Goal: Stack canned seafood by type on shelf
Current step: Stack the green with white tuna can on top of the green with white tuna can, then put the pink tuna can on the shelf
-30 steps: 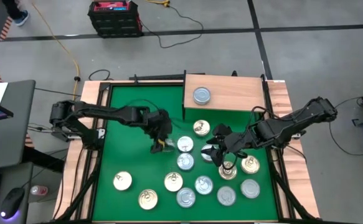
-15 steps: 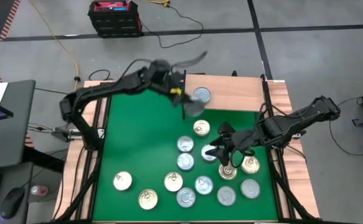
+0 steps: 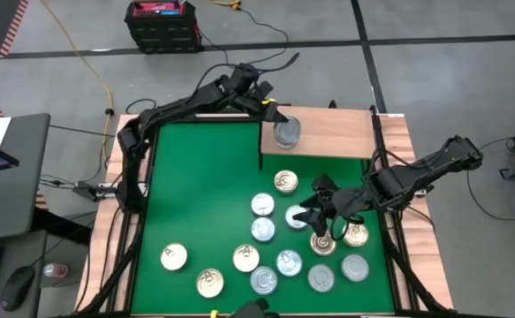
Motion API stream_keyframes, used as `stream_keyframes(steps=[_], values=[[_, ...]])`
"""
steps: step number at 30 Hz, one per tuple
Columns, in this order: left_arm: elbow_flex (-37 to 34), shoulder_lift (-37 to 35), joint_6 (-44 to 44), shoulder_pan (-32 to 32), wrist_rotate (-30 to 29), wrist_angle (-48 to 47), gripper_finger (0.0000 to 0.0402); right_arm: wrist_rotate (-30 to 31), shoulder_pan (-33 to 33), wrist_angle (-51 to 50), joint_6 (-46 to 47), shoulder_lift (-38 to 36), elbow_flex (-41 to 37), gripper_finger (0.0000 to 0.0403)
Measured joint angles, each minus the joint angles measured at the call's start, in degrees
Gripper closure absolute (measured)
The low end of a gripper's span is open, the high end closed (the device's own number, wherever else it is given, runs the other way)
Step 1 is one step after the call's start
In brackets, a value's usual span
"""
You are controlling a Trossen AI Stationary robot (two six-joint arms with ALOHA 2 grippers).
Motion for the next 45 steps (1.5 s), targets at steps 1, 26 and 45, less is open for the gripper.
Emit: stream_keyframes(steps=[1, 26, 45], values=[[0.2, 0.4, 0.0, 0.0, -0.5, -0.2, 0.0263, 0.2, 0.2, 0.0, 0.1, 0.0, 0.0, 0.0120], [0.4, 0.3, 4.3, -0.4, -8.2, -3.8, 0.0165, 1.2, 0.0, 0.3, -0.4, 0.0, 0.0, 0.0120], [0.5, -12.0, 39.0, -6.3, -19.5, -3.5, 0.0125, 1.2, 0.0, -2.5, 3.2, -0.2, 0.0, 0.0120]])
